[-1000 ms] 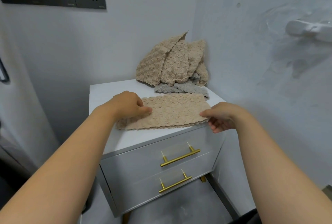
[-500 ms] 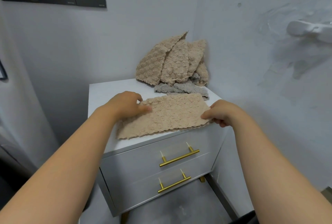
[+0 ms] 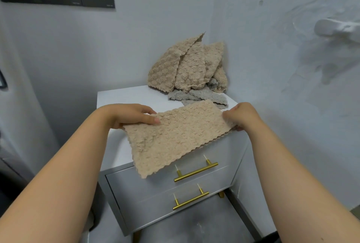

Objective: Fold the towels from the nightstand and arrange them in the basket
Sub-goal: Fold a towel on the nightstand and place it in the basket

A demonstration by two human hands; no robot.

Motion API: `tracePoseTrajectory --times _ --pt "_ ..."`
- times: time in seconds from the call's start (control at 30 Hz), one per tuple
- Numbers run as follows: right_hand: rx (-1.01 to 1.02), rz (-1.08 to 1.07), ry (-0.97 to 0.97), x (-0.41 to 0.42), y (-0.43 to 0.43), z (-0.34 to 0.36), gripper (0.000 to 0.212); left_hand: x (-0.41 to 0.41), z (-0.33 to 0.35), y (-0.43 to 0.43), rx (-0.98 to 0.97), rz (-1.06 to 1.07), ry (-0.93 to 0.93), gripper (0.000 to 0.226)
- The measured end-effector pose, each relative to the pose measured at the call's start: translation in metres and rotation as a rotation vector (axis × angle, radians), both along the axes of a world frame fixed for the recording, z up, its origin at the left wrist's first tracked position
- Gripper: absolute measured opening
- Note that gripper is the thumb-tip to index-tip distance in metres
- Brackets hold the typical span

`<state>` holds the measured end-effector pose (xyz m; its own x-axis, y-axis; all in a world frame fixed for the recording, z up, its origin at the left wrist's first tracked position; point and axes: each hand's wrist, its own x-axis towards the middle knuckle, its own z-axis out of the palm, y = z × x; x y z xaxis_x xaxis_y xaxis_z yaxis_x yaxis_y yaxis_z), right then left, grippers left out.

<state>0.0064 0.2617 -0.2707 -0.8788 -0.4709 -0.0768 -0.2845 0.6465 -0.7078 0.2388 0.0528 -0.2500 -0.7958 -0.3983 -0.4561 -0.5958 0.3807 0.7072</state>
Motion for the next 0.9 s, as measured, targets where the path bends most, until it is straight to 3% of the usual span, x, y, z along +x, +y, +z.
tracePoseTrajectory --times 0.13,0.27,0.33,0.43,0.53,0.7,0.8,0.9 --pt "0.102 0.095 -0.089 0.006 -0.001 0.007 0.018 0.003 -0.003 -0.007 -0.144 0.058 -0.013 0.040" --pt "0.262 0.059 -0.007 0.005 -0.006 0.005 0.029 -0.002 -0.007 -0.007 -0.280 0.055 0.021 0.029" --pt "0.259 0.021 0.092 0.005 -0.008 0.000 0.027 -0.004 -0.007 -0.001 -0.204 0.018 0.023 0.027" --pt "0.157 -0.022 0.185 0.006 -0.007 -0.004 0.004 -0.006 -0.007 0.014 0.011 -0.094 0.018 0.022" --pt "0.043 0.002 0.269 0.004 -0.010 -0.005 0.018 -0.008 -0.006 0.025 0.103 -0.190 0.011 0.009" --pt "-0.025 0.145 0.336 0.010 -0.023 -0.007 0.007 -0.028 -0.018 0.023 -0.208 0.124 0.244 0.016" --pt "-0.085 0.208 0.309 0.015 -0.031 -0.007 0.002 -0.040 -0.027 0.028 -0.202 0.233 0.376 0.019" --pt "-0.165 0.288 0.279 0.019 -0.043 0.001 0.015 -0.050 -0.027 0.037 -0.152 0.227 0.418 0.033"
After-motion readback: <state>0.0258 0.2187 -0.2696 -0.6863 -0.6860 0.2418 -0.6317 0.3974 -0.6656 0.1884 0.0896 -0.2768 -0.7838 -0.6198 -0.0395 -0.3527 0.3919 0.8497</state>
